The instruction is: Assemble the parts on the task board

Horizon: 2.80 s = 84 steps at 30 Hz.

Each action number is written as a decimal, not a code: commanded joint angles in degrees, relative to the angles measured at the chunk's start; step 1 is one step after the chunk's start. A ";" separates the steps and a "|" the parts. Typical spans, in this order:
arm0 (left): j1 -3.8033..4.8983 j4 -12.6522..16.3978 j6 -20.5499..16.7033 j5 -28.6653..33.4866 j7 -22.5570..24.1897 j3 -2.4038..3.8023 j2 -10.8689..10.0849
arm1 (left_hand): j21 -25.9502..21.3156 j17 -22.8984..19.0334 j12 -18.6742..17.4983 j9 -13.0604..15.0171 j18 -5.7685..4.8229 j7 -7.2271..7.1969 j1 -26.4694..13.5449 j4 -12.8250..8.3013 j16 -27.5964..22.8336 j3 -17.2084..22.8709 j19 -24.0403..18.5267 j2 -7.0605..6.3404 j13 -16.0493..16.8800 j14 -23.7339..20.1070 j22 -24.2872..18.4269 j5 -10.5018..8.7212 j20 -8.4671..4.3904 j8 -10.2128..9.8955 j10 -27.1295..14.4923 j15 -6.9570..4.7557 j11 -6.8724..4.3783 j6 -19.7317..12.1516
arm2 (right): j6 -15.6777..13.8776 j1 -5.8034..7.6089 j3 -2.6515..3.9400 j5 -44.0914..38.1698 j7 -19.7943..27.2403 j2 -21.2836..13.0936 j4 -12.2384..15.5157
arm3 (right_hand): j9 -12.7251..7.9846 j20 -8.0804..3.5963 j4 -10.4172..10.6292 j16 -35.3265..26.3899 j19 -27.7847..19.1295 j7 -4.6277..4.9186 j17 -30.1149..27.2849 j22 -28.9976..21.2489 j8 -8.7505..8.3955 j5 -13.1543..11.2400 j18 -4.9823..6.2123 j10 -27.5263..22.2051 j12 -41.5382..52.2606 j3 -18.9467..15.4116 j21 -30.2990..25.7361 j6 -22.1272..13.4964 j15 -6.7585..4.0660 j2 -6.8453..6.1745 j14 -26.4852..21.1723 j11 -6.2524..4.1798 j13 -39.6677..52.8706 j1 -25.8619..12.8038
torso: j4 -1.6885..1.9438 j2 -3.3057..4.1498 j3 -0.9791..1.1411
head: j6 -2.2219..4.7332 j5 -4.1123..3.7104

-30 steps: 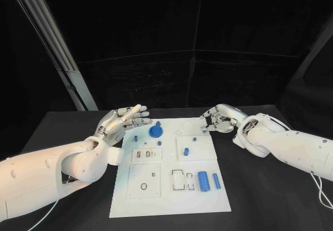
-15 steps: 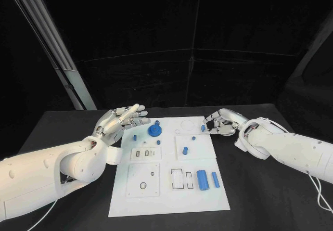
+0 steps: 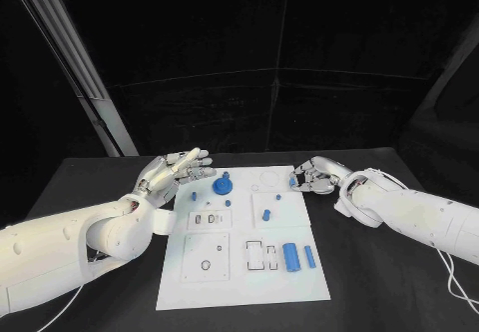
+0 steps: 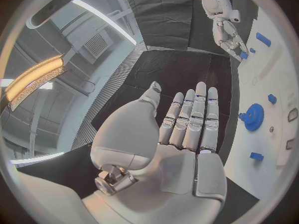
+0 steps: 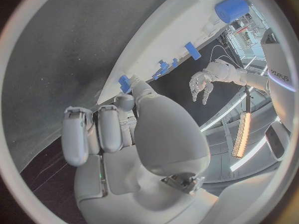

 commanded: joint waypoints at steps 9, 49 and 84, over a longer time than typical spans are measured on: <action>0.03 -0.11 1.19 -0.01 0.04 0.04 0.17 | -0.22 -0.06 -0.30 -0.03 0.87 1.59 0.08 -0.39 -0.38 -0.01 0.46 0.48 -0.02 0.22 -0.07 0.14 -0.07 -0.23 0.13 0.11 -0.04 0.00 | 0.51 -0.02 0.04 0.40 0.13 1.05 -1.34 | 0.24 0.09 -0.44 0.10 0.02 -0.02 0.52 5.03 0.75 -0.61 -0.32 1.09 1.56 0.79 -0.14 1.75 -0.10 0.74 1.63 -0.02 1.12 0.47 | -0.04 -0.05 0.02 | -0.17 -0.18; 0.02 -0.27 1.59 -0.01 -0.87 0.03 0.10 | -0.24 -0.07 -0.34 -0.04 0.87 1.60 0.04 -0.40 -0.43 -0.09 0.47 0.55 -0.03 0.21 -0.11 0.13 -0.07 -0.27 0.11 0.11 -0.03 -0.02 | -0.59 -0.04 0.05 0.41 -1.34 1.71 -1.30 | 0.05 -0.24 -1.00 0.12 0.25 -0.35 0.88 5.35 0.68 -1.56 -0.38 1.40 1.96 1.45 -0.04 3.50 -0.39 0.69 1.71 -0.33 1.55 -0.65 | 0.01 -0.08 0.06 | -0.73 -0.39; 0.02 -0.26 1.62 -0.01 -1.09 0.03 0.05 | -0.27 -0.08 -0.41 -0.05 0.86 1.63 -0.06 -0.37 -0.49 -0.22 0.47 0.57 -0.04 0.18 -0.14 0.14 -0.07 -0.34 0.04 0.13 0.00 -0.09 | -1.06 -0.04 0.05 0.63 -1.74 2.12 -1.54 | 0.88 -0.18 -1.81 -0.45 -0.09 -0.83 0.49 4.94 3.30 -2.27 -0.26 0.57 0.63 2.57 -0.26 4.72 -0.53 2.41 1.60 -0.64 0.50 -0.98 | -0.03 -0.07 0.10 | -1.04 -0.43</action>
